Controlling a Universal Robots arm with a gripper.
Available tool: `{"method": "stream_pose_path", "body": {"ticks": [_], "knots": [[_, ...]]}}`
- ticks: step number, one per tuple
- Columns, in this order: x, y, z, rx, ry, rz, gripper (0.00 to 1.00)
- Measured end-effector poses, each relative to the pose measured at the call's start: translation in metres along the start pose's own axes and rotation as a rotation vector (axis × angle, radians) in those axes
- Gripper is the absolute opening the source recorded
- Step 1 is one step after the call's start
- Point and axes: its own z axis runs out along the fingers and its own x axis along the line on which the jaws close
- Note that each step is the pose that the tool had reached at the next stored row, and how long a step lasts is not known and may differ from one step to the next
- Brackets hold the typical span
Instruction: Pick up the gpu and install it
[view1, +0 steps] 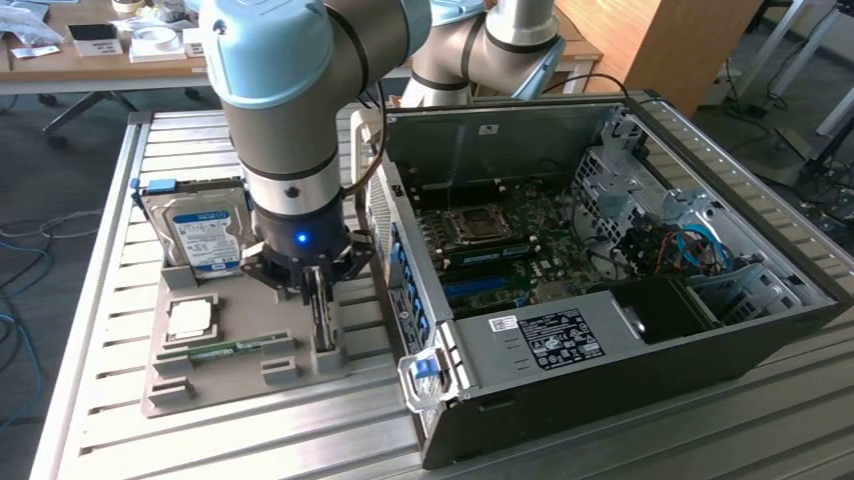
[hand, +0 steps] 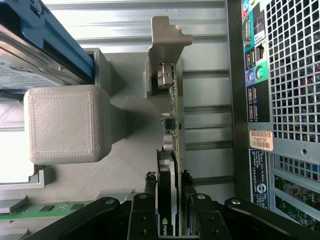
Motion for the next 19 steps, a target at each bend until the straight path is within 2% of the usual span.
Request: {"method": "stream_pose_path", "body": {"ticks": [19], "knots": [[-0.0009, -0.0002, 0.0012, 0.0008, -0.0001, 0.002, 0.33]]}}
